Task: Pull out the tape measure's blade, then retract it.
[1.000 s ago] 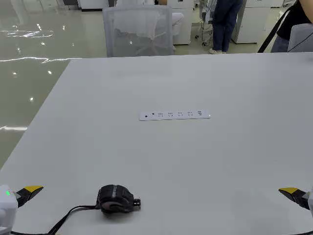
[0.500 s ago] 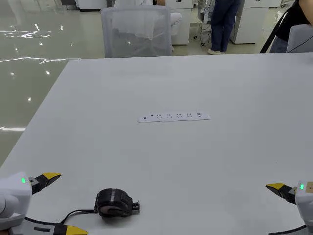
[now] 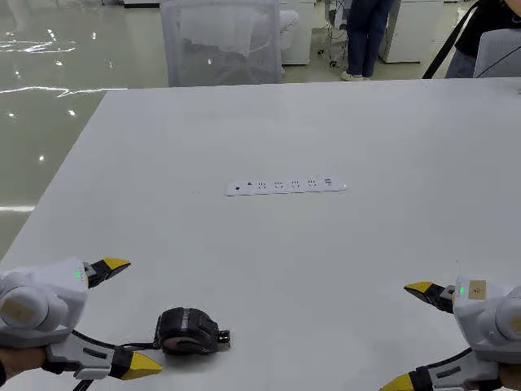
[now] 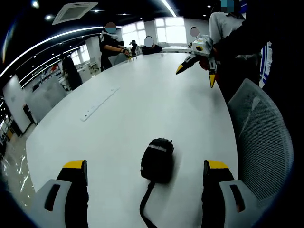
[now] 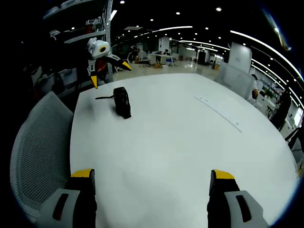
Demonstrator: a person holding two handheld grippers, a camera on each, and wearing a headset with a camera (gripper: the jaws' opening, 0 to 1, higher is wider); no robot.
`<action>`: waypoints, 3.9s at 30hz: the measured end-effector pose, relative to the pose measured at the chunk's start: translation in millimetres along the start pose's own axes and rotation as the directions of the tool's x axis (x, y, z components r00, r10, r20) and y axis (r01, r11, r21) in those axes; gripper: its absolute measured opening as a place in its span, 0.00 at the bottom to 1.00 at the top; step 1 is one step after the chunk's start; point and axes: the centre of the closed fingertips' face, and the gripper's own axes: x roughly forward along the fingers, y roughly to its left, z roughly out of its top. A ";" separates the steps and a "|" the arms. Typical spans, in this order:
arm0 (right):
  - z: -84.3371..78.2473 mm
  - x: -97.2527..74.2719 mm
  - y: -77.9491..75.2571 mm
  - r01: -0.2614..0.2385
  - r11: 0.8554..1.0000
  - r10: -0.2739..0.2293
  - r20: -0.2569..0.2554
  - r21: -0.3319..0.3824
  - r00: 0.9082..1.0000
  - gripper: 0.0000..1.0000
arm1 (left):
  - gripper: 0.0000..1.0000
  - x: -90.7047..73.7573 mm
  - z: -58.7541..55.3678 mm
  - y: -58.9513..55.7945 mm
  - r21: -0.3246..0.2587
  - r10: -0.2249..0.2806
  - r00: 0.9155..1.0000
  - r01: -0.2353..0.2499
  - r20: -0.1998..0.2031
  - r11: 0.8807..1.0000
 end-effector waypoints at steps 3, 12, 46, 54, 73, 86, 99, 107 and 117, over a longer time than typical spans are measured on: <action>5.1 4.1 1.6 -0.018 1.000 0.018 0.010 -0.011 1.000 1.00 | 0.98 2.7 2.0 -0.1 0.001 -0.017 1.000 0.017 -0.005 1.000; 21.0 18.6 -0.3 -0.042 0.999 0.042 0.032 -0.010 0.999 1.00 | 0.97 10.6 0.0 -10.3 0.023 -0.097 0.995 0.098 -0.028 0.995; 74.6 131.9 37.5 -0.233 0.960 0.235 -0.003 -0.153 0.972 0.99 | 0.55 68.0 -25.8 -17.0 0.101 -0.206 0.958 0.229 -0.198 0.968; 95.6 149.1 46.5 -0.248 0.952 0.255 0.020 -0.178 0.967 0.99 | 0.30 72.3 -25.8 -23.6 0.117 -0.237 0.951 0.264 -0.200 0.958; 103.1 178.7 61.3 -0.292 0.923 0.297 -0.018 -0.250 0.955 0.69 | 0.28 73.1 -27.2 -26.5 0.132 -0.253 0.939 0.288 -0.231 0.948; 104.7 209.8 81.5 -0.346 0.887 0.333 -0.095 -0.305 0.938 0.29 | 0.28 72.2 -26.6 -25.3 0.111 -0.257 0.943 0.285 -0.213 0.952; 100.4 213.9 85.4 -0.355 0.888 0.331 -0.132 -0.293 0.934 0.13 | 0.29 72.2 -25.8 -24.5 0.102 -0.254 0.947 0.278 -0.196 0.955; 99.7 215.3 85.4 -0.360 0.895 0.329 -0.155 -0.264 0.931 0.09 | 0.29 71.8 -26.0 -24.7 0.098 -0.249 0.949 0.271 -0.193 0.958; 97.0 214.4 84.0 -0.363 0.893 0.325 -0.179 -0.266 0.929 0.08 | 0.29 72.0 -26.2 -24.7 0.096 -0.246 0.949 0.269 -0.198 0.958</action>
